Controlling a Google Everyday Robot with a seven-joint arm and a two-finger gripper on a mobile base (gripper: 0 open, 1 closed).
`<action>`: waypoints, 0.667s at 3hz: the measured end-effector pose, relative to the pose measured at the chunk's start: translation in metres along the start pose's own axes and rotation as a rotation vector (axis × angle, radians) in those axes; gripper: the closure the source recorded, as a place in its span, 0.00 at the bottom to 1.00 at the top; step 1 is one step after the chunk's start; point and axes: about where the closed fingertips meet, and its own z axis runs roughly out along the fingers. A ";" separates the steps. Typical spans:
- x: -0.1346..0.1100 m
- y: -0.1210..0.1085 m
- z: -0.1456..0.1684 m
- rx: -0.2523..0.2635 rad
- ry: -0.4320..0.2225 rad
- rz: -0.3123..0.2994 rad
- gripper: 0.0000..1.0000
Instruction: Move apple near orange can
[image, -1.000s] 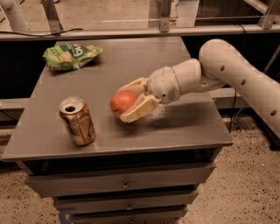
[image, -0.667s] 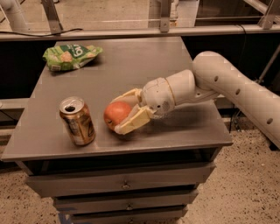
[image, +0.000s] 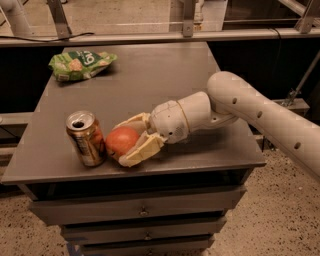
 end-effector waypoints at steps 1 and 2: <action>-0.001 0.000 0.000 0.000 0.000 0.000 0.84; -0.002 0.000 0.000 0.000 0.000 0.000 0.61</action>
Offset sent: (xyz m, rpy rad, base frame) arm -0.0056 0.0145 -0.0088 0.0230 0.0215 0.0163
